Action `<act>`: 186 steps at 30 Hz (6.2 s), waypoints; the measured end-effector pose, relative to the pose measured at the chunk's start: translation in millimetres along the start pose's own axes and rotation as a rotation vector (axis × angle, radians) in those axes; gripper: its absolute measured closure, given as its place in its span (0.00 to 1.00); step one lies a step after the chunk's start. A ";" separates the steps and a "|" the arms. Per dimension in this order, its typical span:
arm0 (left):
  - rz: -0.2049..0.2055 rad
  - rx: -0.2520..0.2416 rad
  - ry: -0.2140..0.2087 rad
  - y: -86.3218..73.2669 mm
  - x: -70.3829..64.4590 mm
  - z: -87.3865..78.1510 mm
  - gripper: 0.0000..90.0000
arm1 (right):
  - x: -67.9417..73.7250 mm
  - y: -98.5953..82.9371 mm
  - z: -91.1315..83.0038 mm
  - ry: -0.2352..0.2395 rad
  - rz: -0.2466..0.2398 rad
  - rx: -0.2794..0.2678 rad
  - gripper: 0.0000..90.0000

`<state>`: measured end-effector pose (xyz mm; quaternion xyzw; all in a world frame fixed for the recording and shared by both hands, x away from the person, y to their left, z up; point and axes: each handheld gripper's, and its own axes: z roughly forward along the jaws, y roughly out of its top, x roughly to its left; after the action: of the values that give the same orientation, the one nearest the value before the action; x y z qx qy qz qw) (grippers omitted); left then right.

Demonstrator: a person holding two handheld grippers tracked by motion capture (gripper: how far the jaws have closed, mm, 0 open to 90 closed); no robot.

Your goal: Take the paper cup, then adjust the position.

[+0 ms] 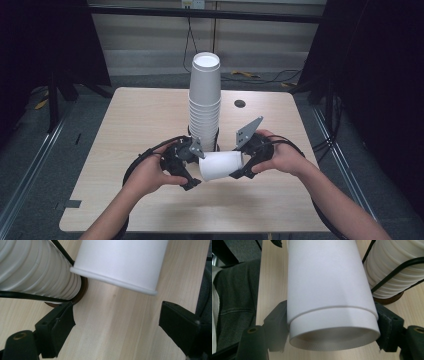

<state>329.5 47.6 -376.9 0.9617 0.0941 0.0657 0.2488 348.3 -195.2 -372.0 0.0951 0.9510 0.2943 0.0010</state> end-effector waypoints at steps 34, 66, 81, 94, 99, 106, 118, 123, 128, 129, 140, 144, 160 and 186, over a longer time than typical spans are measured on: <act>-0.168 -0.269 -0.067 -36.2 6.0 22.1 0.13 | 1.1 -1.0 -3.1 -0.001 0.015 -0.101 0.28; -0.156 -0.280 -0.122 -26.2 10.1 21.3 0.08 | 7.4 1.9 0.1 0.027 -0.027 -0.123 0.28; -0.112 -0.314 -0.119 -23.3 10.1 18.9 0.05 | 6.1 2.9 -0.9 0.047 -0.043 -0.124 0.28; -0.080 -0.314 -0.125 -24.1 9.5 22.7 0.04 | 5.9 3.3 5.6 0.061 -0.049 -0.118 0.28; -0.075 -0.339 -0.131 -21.6 8.8 22.6 0.07 | 5.2 3.5 5.8 0.062 -0.048 -0.122 0.28; -0.059 -0.330 -0.120 -18.7 7.4 20.2 0.09 | 5.8 2.1 5.2 0.055 -0.051 -0.124 0.28; -0.035 -0.291 -0.087 -14.4 4.4 12.0 0.13 | 7.9 1.2 6.9 0.046 -0.040 -0.125 0.28; -0.028 -0.289 -0.083 -15.2 4.6 11.8 0.14 | 6.7 1.1 8.8 0.048 -0.044 -0.128 0.28; -0.036 -0.296 -0.083 -15.4 4.2 10.7 0.15 | 6.4 0.8 9.5 0.048 -0.034 -0.136 0.27; -0.037 -0.301 -0.085 -15.2 4.0 10.6 0.15 | 6.7 0.6 9.2 0.048 -0.029 -0.137 0.27; -0.035 -0.276 -0.084 -14.0 4.3 8.1 0.15 | 6.1 -3.2 7.0 0.052 0.022 -0.160 0.22; -0.039 -0.270 -0.088 -15.9 4.8 8.5 0.15 | 5.6 -6.0 6.8 0.054 0.031 -0.156 0.20; -0.027 -0.147 -0.060 -10.7 2.7 8.0 0.15 | 8.4 -0.4 -8.5 -0.008 0.046 -0.075 0.15; 0.069 0.073 -0.041 18.7 -3.9 12.3 0.14 | 19.4 20.9 4.9 0.007 0.005 -0.019 0.16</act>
<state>330.6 25.0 -378.7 0.9739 0.0583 0.0511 0.2132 333.3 -172.0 -363.4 0.0963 0.9480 0.3034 -0.0022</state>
